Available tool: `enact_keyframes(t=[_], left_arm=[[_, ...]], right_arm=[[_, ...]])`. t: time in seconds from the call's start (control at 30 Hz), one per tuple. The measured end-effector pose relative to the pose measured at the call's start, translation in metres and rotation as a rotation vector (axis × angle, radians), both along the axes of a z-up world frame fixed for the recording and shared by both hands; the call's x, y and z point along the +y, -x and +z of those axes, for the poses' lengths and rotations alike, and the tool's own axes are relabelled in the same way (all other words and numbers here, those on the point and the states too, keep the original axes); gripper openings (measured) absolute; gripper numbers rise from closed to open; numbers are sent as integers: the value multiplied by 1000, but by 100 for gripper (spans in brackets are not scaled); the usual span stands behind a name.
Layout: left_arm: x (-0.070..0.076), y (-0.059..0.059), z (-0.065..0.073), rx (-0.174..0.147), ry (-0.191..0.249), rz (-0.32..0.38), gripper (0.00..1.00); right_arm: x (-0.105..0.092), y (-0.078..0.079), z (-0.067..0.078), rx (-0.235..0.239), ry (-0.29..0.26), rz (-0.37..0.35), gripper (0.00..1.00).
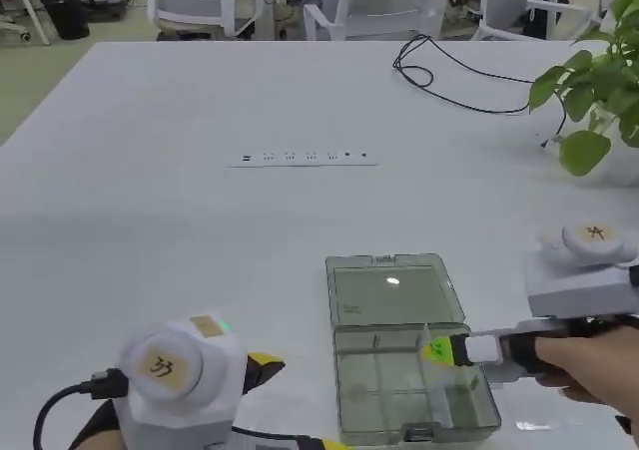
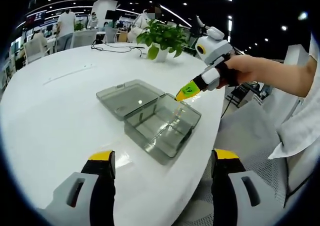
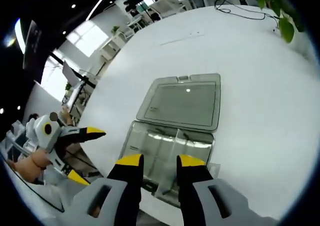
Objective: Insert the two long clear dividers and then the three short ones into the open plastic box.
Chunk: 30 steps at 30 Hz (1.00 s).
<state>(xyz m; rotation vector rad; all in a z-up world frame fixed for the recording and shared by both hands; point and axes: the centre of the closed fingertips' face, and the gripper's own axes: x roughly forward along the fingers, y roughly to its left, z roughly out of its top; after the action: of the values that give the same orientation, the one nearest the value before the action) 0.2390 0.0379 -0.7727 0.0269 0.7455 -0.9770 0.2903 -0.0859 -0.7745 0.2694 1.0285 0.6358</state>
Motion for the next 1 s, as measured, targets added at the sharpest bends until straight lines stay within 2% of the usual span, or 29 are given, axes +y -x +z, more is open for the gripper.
enact_keyframes(t=[0.07,0.1,0.13,0.2,0.23,0.3,0.33,0.37,0.4,0.47,0.5,0.53,0.6,0.73,0.87,1.0], left_arm=[[4,-4,-5,3,-23,29,79],[7,-6,-7,4,-38,40,79],[10,-7,-11,16,-59,62,79],[14,-9,-15,44,-69,105,79],[17,-10,-20,62,-88,126,78],[19,-12,-24,57,-115,141,78],[21,-12,-26,61,-133,149,77],[22,-11,-28,66,-146,156,76],[23,-11,-30,71,-152,165,75],[27,-11,-35,98,-176,199,72],[27,-12,-36,99,-176,207,71],[28,-12,-38,106,-183,223,71],[29,-12,-43,117,-205,246,70],[30,-13,-52,124,-246,266,67],[35,-13,-61,135,-299,297,64],[37,-14,-69,118,-369,299,62]], right_arm=[[-1,-2,6,-41,-6,25,31],[-1,0,10,-47,-17,37,31],[-1,1,15,-72,-29,55,32],[-4,3,20,-97,-25,71,35],[-5,3,23,-135,-23,101,37],[-10,7,26,-167,-5,146,41],[-11,8,28,-205,-2,177,44],[-15,11,29,-220,12,200,45],[-17,14,29,-212,12,211,47],[-22,16,33,-261,4,253,50],[-25,17,33,-264,5,265,52],[-26,19,36,-305,2,303,54],[-30,22,38,-340,-1,345,59],[-37,28,41,-418,-5,425,68],[-42,32,41,-443,-14,456,75],[-45,39,40,-482,-25,500,78]])
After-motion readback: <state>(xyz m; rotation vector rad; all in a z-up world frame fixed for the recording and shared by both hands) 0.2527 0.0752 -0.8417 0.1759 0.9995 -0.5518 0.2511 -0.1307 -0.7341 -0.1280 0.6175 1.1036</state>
